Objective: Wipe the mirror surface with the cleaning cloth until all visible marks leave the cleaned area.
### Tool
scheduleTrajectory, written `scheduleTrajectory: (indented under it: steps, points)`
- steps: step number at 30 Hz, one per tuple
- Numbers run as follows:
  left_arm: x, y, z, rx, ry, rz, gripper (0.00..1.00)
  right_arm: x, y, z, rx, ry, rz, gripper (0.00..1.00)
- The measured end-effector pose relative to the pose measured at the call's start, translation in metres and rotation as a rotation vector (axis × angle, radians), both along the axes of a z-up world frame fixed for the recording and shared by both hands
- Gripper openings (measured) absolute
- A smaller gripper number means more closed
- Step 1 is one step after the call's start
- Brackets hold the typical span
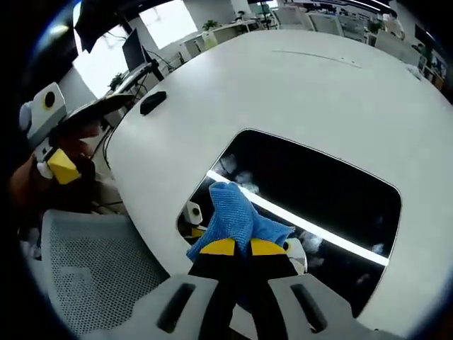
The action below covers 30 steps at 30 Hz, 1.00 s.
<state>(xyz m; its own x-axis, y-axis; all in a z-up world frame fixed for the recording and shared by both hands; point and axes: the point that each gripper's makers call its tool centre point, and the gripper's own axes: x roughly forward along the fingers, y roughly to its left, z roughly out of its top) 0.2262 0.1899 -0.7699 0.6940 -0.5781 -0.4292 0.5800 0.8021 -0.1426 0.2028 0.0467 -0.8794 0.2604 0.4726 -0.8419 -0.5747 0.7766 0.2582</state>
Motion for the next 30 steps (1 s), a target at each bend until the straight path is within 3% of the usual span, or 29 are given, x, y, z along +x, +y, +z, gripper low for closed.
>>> scheduleTrajectory:
  steps: [17,30]
  points:
    - [0.001,-0.001,-0.001,0.003,-0.005,-0.002,0.99,-0.022,0.001,0.001,0.013,0.037,0.021,0.00]
    - [0.004,0.001,0.003,0.000,-0.010,0.006,0.99,-0.020,-0.007,0.001,0.001,0.036,0.030,0.00]
